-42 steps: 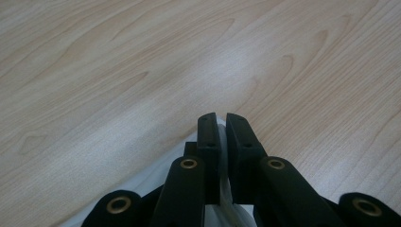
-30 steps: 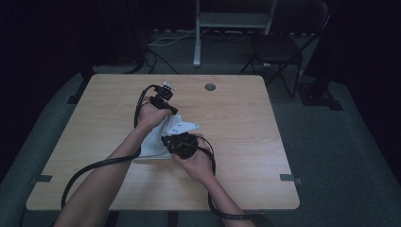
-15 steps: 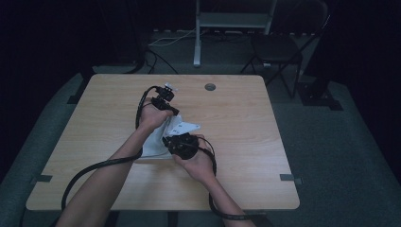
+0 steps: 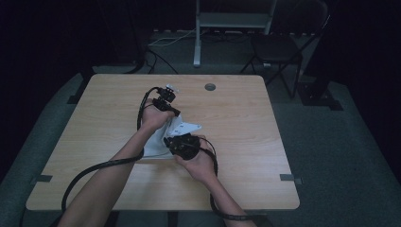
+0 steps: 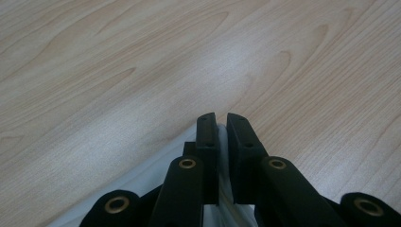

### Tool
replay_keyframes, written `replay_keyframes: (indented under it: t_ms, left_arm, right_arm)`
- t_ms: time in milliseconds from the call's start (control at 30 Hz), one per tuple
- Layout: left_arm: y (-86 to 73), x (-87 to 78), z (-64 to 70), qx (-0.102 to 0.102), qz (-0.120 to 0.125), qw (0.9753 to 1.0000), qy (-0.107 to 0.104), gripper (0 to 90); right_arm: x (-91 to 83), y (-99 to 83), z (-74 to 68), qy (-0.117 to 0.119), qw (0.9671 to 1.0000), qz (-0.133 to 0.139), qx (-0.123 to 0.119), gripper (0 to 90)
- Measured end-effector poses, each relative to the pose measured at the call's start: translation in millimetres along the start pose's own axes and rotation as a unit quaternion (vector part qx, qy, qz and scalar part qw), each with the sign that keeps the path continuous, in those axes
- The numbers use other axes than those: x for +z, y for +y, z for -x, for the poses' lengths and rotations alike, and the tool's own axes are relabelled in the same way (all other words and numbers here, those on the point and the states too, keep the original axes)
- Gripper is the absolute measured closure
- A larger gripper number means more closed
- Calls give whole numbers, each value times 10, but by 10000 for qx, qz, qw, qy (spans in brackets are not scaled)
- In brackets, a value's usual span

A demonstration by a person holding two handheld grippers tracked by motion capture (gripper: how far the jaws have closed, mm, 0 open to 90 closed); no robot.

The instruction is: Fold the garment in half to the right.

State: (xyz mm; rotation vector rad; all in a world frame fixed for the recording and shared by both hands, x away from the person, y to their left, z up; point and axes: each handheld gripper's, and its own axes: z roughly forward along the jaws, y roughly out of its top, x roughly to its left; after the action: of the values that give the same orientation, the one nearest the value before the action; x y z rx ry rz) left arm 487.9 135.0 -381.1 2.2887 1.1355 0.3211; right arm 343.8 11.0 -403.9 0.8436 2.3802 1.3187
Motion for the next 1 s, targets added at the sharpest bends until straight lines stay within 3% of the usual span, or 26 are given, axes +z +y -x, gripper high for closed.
replay_keyframes:
  t_ms: [1000]
  left_arm:
    - [3,50,36,-18,17,10000,7,829]
  right_arm:
    - [-15,-29,30,-19,10000,-63,-21,815]
